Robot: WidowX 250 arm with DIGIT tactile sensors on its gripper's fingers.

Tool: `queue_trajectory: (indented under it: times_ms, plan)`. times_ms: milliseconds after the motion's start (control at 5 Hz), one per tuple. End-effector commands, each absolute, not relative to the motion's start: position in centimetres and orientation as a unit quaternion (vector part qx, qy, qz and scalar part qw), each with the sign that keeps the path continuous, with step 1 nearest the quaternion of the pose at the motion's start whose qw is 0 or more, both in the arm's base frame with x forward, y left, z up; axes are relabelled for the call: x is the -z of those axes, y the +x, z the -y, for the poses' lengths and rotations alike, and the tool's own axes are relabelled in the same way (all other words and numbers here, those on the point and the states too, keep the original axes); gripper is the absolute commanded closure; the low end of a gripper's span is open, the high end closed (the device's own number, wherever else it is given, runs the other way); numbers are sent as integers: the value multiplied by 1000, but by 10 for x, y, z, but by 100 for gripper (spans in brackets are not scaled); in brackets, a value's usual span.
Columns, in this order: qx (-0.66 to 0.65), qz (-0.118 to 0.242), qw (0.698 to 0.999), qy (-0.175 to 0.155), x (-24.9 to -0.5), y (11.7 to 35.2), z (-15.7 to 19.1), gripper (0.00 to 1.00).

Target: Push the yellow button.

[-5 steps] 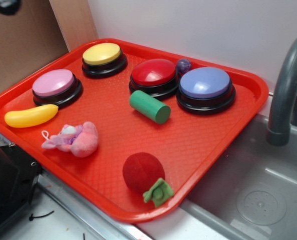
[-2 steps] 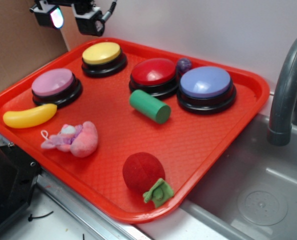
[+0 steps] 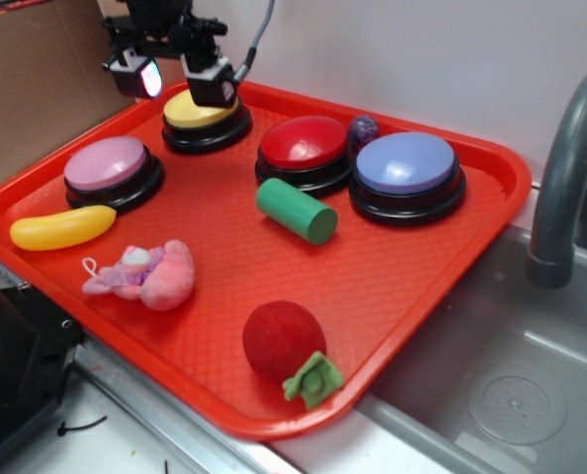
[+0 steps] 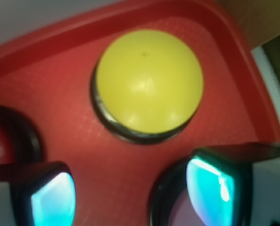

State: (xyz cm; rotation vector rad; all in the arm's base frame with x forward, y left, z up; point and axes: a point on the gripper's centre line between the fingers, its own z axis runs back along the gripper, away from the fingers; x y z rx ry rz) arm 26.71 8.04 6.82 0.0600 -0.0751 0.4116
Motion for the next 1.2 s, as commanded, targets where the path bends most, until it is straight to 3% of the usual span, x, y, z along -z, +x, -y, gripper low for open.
queue_trajectory:
  times_ms: [0,400,800,1000]
  plan:
    - [-202,82,976,27,-75,283,-106,0]
    - [-211,99,972,15,-67,301,-117,0]
    - [-205,69,976,14,-48,299,-112,0]
    - [-193,63,979,30,-65,290,-108,0]
